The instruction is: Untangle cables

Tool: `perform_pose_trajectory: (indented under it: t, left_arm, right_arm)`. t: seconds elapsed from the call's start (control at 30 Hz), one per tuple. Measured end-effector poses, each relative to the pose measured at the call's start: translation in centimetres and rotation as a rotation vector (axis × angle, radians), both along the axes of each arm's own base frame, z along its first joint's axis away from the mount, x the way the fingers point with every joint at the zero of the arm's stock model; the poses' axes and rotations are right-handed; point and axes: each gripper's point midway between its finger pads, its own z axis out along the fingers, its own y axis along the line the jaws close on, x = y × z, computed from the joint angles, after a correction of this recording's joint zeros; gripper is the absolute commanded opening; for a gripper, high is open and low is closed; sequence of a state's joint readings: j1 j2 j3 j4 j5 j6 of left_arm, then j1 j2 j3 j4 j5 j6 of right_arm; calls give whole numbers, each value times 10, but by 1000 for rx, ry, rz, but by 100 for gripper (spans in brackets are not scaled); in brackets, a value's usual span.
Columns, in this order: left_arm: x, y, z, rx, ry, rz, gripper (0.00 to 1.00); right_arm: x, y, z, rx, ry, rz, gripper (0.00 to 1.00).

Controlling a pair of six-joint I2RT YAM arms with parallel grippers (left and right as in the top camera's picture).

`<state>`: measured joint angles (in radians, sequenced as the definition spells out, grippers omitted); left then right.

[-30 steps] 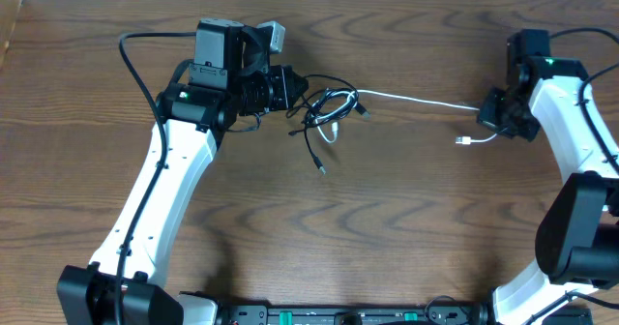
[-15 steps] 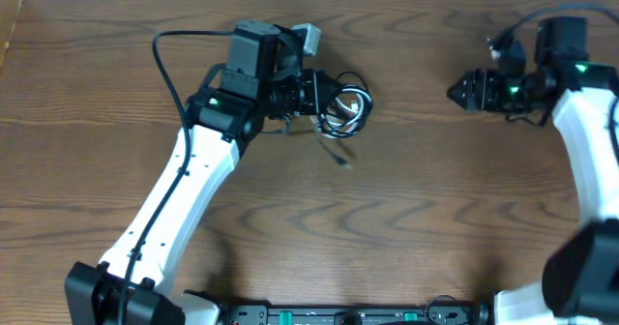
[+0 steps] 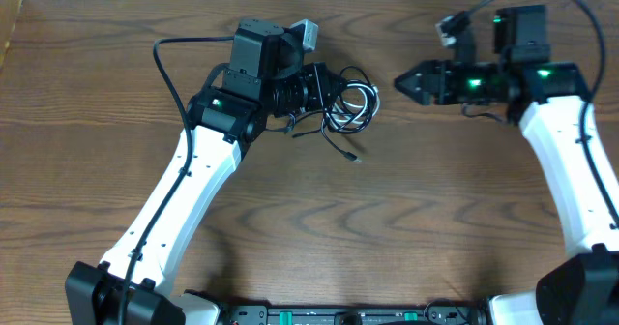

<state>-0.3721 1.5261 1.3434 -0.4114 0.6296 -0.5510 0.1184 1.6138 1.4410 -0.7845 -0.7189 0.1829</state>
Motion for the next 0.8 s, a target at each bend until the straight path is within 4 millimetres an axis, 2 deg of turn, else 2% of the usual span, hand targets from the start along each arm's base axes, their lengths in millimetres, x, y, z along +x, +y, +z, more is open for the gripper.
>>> perform_pose_trajectory:
  t: [0.13, 0.53, 0.67, 0.8]
  left_arm:
    - [0, -1, 0, -7, 13, 7, 7]
    - [3, -3, -12, 1, 46, 10, 7]
    - [3, -3, -12, 0, 46, 10, 7]
    - [3, -4, -13, 1, 49, 8, 8]
  right_arm:
    - [-4, 26, -12, 12, 109, -44, 59]
    - [-9, 52, -48, -29, 262, -97, 40]
    - [-6, 59, -58, -49, 276, -117, 27]
    - [-3, 60, -78, -91, 316, -151, 2]
